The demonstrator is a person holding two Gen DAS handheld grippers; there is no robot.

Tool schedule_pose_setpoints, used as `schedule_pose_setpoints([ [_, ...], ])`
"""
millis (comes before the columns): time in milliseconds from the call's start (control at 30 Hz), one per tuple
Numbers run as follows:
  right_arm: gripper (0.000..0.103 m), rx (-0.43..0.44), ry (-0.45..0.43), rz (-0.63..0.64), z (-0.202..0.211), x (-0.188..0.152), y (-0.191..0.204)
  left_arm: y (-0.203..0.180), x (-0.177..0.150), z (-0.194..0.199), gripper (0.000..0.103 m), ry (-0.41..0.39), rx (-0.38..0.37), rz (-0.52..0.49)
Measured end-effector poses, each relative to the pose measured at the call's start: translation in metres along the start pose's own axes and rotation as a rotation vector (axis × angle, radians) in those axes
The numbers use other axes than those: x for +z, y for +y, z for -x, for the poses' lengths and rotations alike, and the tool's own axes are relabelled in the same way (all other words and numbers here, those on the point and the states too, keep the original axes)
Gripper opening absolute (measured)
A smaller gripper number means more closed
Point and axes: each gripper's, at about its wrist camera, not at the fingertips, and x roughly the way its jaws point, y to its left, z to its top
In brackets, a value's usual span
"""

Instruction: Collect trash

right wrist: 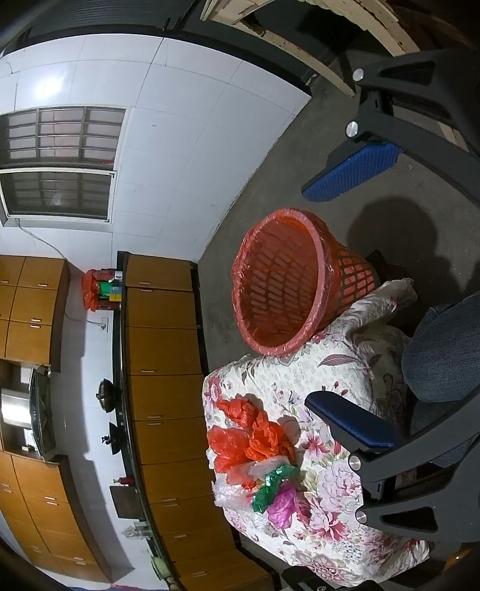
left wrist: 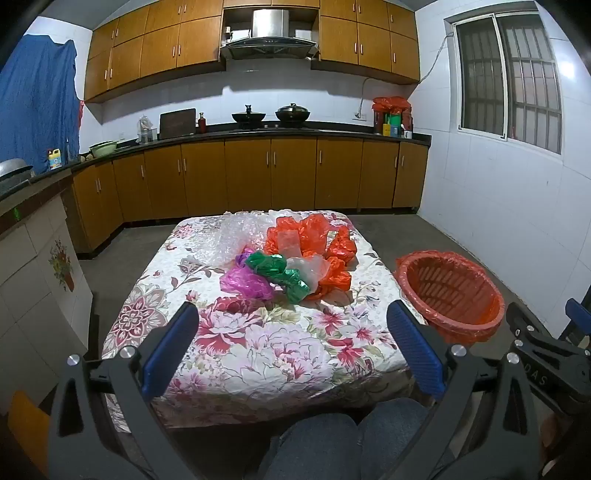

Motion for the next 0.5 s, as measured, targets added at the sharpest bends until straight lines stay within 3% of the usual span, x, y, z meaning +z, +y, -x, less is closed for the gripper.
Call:
schedule_pose_setpoints([
  [500,0.101,0.002,-0.001,-0.003,0.0004,-0.0001,-0.0006,0.0,0.0001,-0.0002,0.099,0.003,0.0,0.0],
])
